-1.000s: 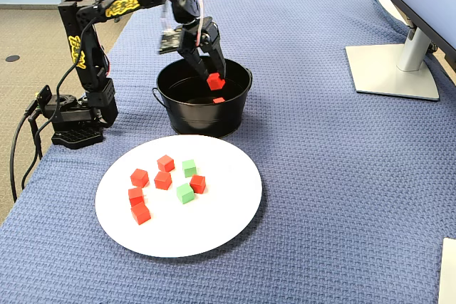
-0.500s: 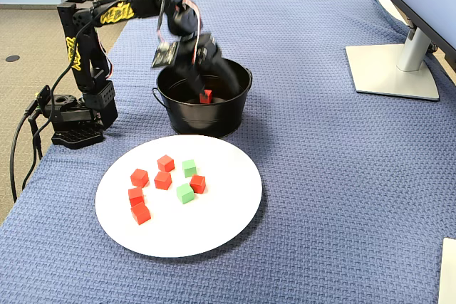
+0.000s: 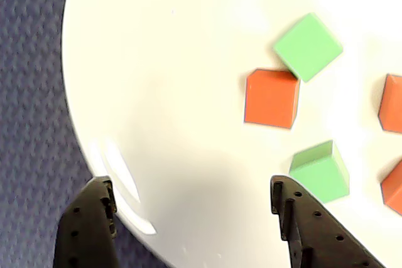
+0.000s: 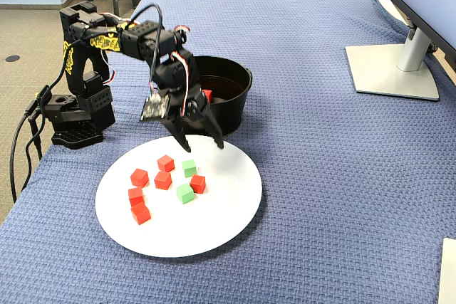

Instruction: Pick up the red cubes from the white plate and place them in the black recipient

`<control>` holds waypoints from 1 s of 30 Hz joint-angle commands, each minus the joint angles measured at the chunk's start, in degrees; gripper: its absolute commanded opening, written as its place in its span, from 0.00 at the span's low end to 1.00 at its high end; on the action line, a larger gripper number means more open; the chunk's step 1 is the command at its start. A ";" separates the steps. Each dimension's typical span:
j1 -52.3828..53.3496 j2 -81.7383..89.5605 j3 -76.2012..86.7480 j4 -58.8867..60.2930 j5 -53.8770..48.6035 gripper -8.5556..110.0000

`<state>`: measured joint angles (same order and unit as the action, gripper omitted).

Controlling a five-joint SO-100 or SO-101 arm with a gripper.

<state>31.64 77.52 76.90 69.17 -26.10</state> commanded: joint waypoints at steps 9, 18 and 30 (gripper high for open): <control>1.49 -8.17 -2.55 -2.46 4.83 0.27; 2.02 -11.25 -3.25 -3.43 4.83 0.26; 3.43 -16.96 -9.58 -4.31 1.85 0.20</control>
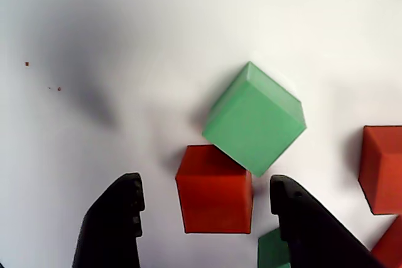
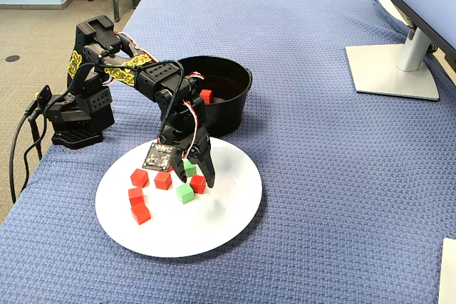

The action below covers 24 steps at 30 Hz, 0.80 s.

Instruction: Pick up the red cubes from the white plate and place them in the black recipient

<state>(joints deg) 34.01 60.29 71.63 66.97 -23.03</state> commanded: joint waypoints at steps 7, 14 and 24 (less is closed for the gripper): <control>1.05 -1.58 -6.33 -1.76 -1.23 0.21; 0.00 -0.53 -3.78 -1.32 -2.90 0.21; -0.88 0.70 -1.32 -2.29 -3.87 0.16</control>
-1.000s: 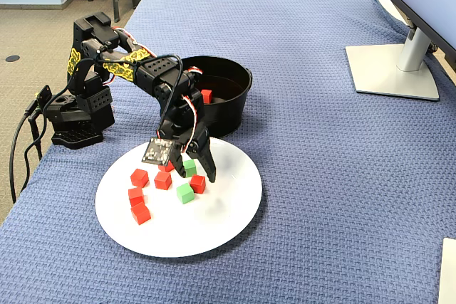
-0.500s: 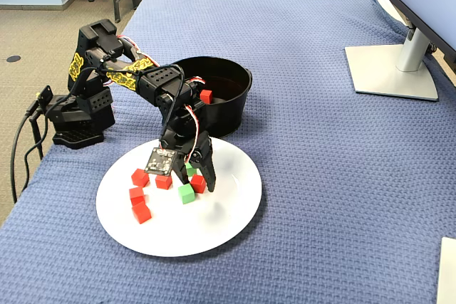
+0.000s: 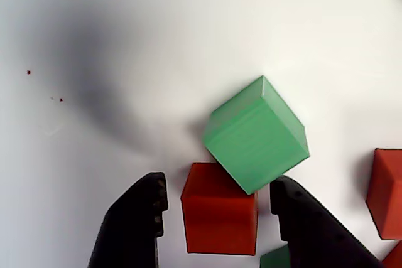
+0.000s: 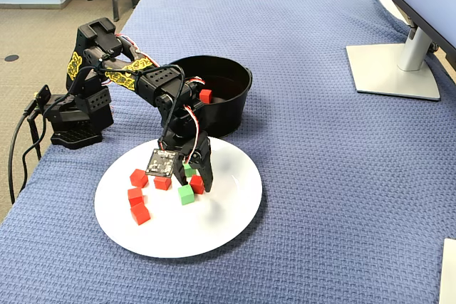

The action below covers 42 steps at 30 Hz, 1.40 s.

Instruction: Pick up the red cubes from the white plate and place them in the black recipient

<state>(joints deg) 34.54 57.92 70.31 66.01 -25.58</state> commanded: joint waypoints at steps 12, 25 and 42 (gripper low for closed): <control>-1.76 3.34 0.70 -1.85 -1.41 0.14; -1.93 16.08 1.05 2.20 3.87 0.07; -30.59 46.85 15.21 10.11 15.73 0.07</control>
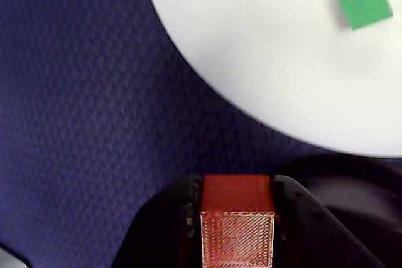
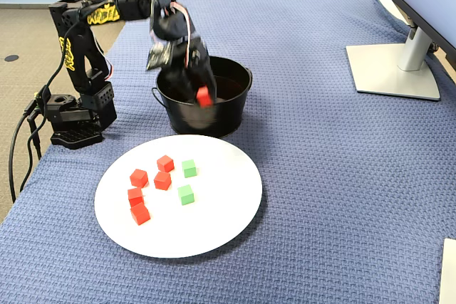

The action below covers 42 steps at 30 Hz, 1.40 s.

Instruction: Pick up the red cubes from the white plate and place them in the black recipient

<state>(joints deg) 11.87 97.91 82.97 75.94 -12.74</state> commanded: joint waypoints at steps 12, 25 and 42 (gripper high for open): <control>-7.82 6.59 7.21 -1.41 -2.37 0.35; 19.78 -5.89 3.69 -5.19 -21.53 0.21; 25.93 -5.19 17.49 -8.00 4.04 0.25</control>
<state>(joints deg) 37.35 89.30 99.23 70.22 -13.45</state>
